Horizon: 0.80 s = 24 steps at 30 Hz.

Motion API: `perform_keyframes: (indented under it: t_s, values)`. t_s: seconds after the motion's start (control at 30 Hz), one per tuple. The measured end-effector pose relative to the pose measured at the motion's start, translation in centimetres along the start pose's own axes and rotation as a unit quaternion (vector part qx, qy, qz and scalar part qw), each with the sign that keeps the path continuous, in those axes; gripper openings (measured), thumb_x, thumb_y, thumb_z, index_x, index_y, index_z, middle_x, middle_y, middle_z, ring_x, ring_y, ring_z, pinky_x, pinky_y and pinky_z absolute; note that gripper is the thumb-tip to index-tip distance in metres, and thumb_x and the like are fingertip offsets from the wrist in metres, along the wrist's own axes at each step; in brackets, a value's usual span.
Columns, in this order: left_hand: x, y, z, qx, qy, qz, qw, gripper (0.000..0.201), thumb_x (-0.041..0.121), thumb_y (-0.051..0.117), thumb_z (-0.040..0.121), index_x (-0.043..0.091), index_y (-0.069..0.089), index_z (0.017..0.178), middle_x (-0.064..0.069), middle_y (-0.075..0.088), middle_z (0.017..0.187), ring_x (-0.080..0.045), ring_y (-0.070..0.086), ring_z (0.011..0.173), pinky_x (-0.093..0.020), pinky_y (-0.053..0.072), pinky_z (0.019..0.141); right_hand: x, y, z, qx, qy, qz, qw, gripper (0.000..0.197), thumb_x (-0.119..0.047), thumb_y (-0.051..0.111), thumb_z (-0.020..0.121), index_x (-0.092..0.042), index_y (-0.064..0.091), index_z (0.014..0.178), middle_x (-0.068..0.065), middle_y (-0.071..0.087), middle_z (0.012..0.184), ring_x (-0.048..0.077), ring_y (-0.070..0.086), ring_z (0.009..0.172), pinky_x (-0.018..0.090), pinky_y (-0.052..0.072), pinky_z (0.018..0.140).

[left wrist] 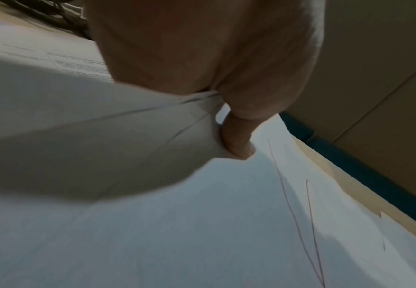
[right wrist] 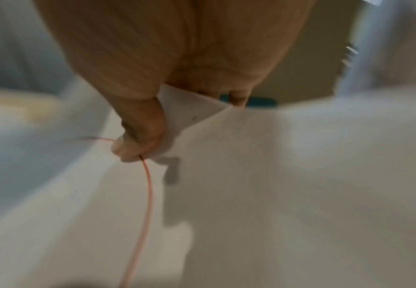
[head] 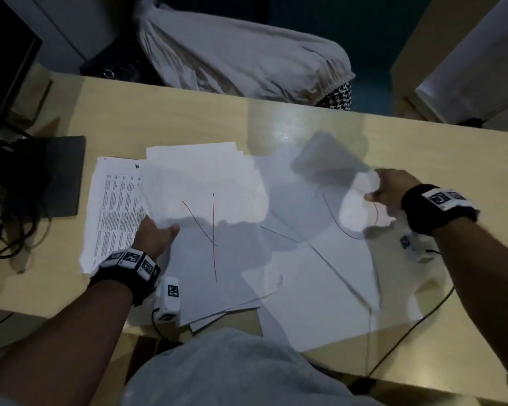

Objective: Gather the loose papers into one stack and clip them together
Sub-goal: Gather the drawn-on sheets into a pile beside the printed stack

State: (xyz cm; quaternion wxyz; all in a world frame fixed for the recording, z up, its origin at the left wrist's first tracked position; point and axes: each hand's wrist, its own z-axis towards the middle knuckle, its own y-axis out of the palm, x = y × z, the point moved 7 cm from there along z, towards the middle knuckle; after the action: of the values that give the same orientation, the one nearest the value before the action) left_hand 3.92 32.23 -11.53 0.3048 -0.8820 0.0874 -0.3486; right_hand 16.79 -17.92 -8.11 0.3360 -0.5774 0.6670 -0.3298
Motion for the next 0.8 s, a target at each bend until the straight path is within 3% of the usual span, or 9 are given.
perform_keyframes:
  t_s: [0.1,0.2,0.3,0.4,0.5,0.6,0.67,0.8]
  values:
    - [-0.2,0.3,-0.2,0.010,-0.014,0.018,1.000,0.070,0.016,0.071,0.084,-0.003,0.034,0.140,-0.022,0.045,0.141,-0.034,0.045,0.129,-0.039,0.033,0.109,-2.0,0.0,1.5,0.037,-0.072,-0.113,0.990,0.060,-0.041,0.072,0.078,-0.020,0.053,0.130,0.008,0.042,0.139,0.032,0.041,0.124,0.042,0.041,0.098]
    - [-0.1,0.4,-0.4,0.019,-0.028,0.037,0.999,0.079,0.022,0.069,0.086,-0.002,0.023,0.146,-0.020,0.033,0.150,-0.033,0.034,0.137,-0.040,0.027,0.114,-3.4,1.2,2.3,0.038,-0.080,-0.071,0.994,0.062,-0.036,0.079,0.071,-0.017,0.053,0.124,0.010,0.029,0.146,0.035,0.042,0.125,0.045,0.043,0.098]
    - [0.0,0.5,-0.3,0.016,-0.022,0.046,0.999,0.083,0.025,0.070,0.085,-0.003,0.022,0.146,-0.021,0.029,0.152,-0.033,0.030,0.140,-0.042,0.023,0.116,-3.9,2.4,2.7,0.052,-0.051,-0.043,0.996,0.068,-0.028,0.083,0.067,-0.014,0.046,0.122,0.011,0.040,0.134,0.036,0.045,0.115,0.045,0.045,0.093]
    - [-0.2,0.9,-0.4,0.018,-0.025,0.038,0.999,0.072,0.018,0.068,0.086,-0.006,0.029,0.142,-0.022,0.037,0.147,-0.035,0.038,0.134,-0.039,0.030,0.111,-3.4,2.8,3.0,0.047,-0.035,0.009,0.998,0.081,-0.026,0.084,0.066,-0.021,0.034,0.130,0.010,0.052,0.127,0.036,0.058,0.103,0.040,0.047,0.083]
    - [0.7,1.4,-1.3,0.022,-0.005,0.041,0.999,0.057,0.008,0.064,0.088,-0.009,0.037,0.136,-0.025,0.046,0.139,-0.036,0.045,0.128,-0.033,0.035,0.101,-2.8,3.3,3.1,0.020,-0.005,0.016,1.000,0.069,-0.029,0.077,0.072,-0.027,0.036,0.128,0.012,0.065,0.112,0.033,0.060,0.093,0.035,0.045,0.073]
    - [1.0,1.5,-1.6,0.023,-0.006,0.043,0.999,0.048,0.006,0.063,0.089,-0.011,0.044,0.130,-0.027,0.052,0.131,-0.038,0.050,0.122,-0.035,0.039,0.097,-3.2,3.0,2.4,0.060,-0.019,-0.011,0.998,0.062,-0.031,0.078,0.072,-0.022,0.048,0.125,0.014,0.053,0.122,0.035,0.049,0.112,0.042,0.044,0.086]
    - [0.6,1.5,-1.2,0.018,-0.013,0.044,0.999,0.047,0.008,0.064,0.088,-0.011,0.046,0.127,-0.027,0.054,0.127,-0.039,0.052,0.120,-0.037,0.041,0.096,-3.3,2.6,2.0,0.089,-0.032,-0.029,0.995,0.058,-0.031,0.080,0.070,-0.018,0.054,0.120,0.015,0.044,0.125,0.037,0.042,0.116,0.045,0.042,0.088]
    - [0.2,1.4,-0.5,0.005,-0.023,0.042,0.999,0.054,0.014,0.068,0.085,-0.009,0.046,0.128,-0.025,0.056,0.126,-0.038,0.054,0.118,-0.040,0.043,0.099,-4.0,2.8,1.7,0.067,-0.057,-0.003,0.996,0.045,-0.027,0.070,0.078,-0.019,0.044,0.114,0.017,0.063,0.106,0.037,0.055,0.097,0.036,0.040,0.075]
